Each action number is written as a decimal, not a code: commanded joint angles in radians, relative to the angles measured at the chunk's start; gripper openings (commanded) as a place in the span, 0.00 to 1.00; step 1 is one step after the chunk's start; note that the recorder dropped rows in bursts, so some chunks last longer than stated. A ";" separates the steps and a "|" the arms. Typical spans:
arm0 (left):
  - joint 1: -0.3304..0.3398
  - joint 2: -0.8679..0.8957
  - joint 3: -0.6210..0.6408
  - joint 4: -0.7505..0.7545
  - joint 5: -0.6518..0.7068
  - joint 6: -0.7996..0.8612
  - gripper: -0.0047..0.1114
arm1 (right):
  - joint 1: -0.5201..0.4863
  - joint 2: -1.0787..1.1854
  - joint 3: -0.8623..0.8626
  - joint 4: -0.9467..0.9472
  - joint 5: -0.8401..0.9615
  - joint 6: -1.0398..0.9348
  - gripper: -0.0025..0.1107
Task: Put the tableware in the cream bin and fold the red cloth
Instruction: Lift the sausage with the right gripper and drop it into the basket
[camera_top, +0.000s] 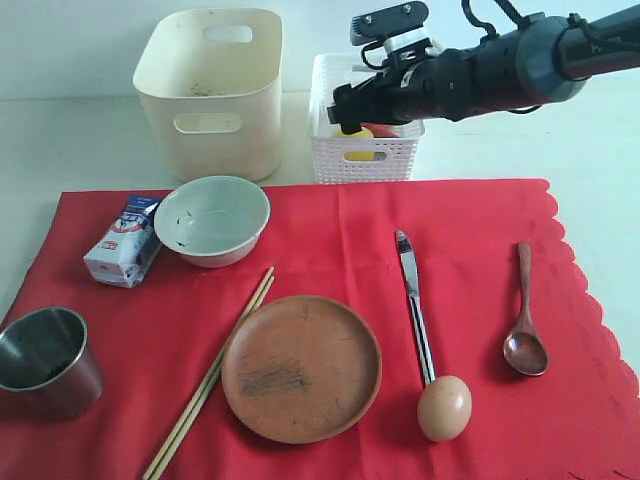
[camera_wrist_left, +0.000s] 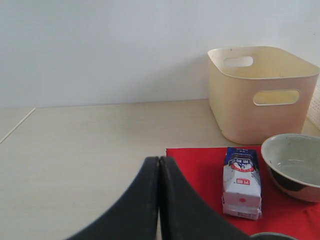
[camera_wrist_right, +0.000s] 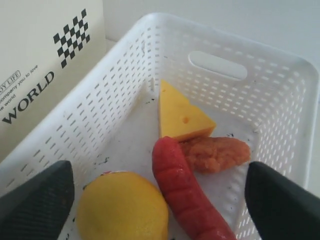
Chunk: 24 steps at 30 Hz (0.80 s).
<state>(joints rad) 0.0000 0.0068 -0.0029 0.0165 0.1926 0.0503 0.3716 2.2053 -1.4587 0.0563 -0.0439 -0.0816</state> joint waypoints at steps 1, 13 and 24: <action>0.000 -0.007 0.003 -0.005 0.000 0.001 0.05 | -0.006 -0.049 -0.004 -0.007 0.054 0.004 0.76; 0.000 -0.007 0.003 -0.005 0.000 0.001 0.05 | -0.006 -0.240 -0.004 -0.014 0.300 -0.002 0.18; 0.000 -0.007 0.003 -0.005 0.000 0.001 0.05 | -0.006 -0.484 0.215 -0.012 0.315 0.035 0.02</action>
<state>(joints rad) 0.0000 0.0068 -0.0029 0.0165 0.1926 0.0503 0.3716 1.7970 -1.3126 0.0502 0.2877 -0.0598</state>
